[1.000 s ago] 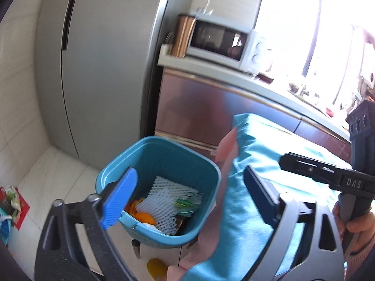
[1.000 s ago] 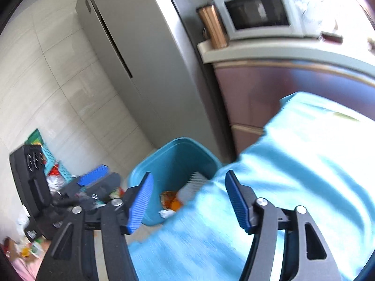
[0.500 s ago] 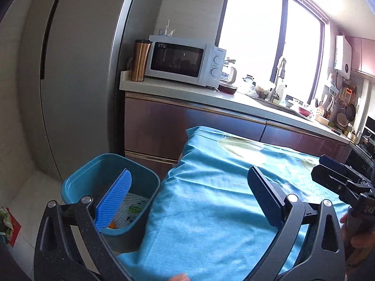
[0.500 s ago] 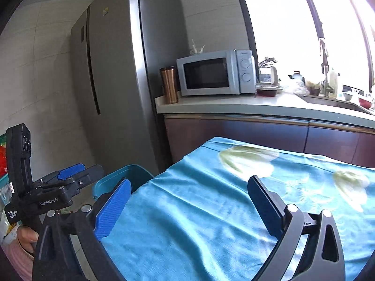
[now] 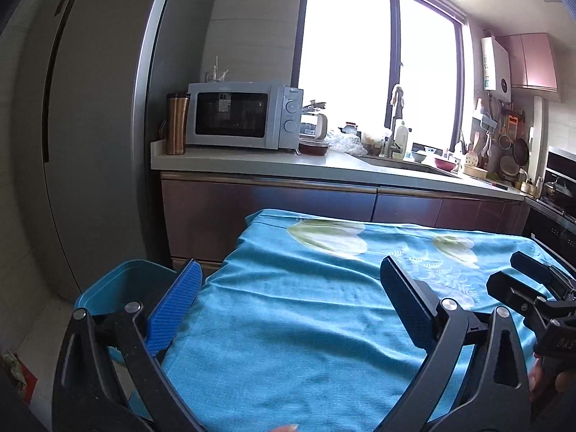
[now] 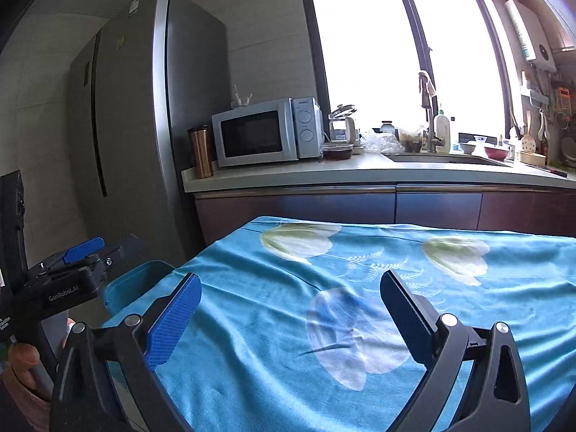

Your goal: Collect trash

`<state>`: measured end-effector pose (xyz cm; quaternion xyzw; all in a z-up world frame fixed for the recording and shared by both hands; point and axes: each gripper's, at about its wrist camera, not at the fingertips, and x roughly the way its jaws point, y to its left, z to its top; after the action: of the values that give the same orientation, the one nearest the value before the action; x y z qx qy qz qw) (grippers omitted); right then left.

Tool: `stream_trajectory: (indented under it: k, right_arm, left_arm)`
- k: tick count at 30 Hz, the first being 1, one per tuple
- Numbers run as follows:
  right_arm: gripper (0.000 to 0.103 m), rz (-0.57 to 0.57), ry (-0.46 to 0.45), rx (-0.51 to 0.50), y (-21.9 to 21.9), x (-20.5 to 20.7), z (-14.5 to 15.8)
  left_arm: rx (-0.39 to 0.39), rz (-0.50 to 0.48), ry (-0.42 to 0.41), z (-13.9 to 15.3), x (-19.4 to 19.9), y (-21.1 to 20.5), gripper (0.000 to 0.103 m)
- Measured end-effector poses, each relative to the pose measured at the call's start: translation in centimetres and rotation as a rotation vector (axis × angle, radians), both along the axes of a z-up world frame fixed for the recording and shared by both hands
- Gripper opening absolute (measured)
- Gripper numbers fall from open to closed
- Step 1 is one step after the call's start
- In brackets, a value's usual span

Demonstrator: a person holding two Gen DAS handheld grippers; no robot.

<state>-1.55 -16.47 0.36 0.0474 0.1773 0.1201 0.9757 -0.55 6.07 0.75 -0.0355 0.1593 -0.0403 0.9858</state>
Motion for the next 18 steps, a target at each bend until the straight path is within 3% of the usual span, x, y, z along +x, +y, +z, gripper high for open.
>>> stream_trajectory:
  k: [18]
  right_arm:
    - [0.096, -0.083, -0.048, 0.013, -2.3, -2.6, -0.2]
  left_arm:
    - [0.039, 0.007, -0.039, -0.3, -1.9, -1.1, 0.097]
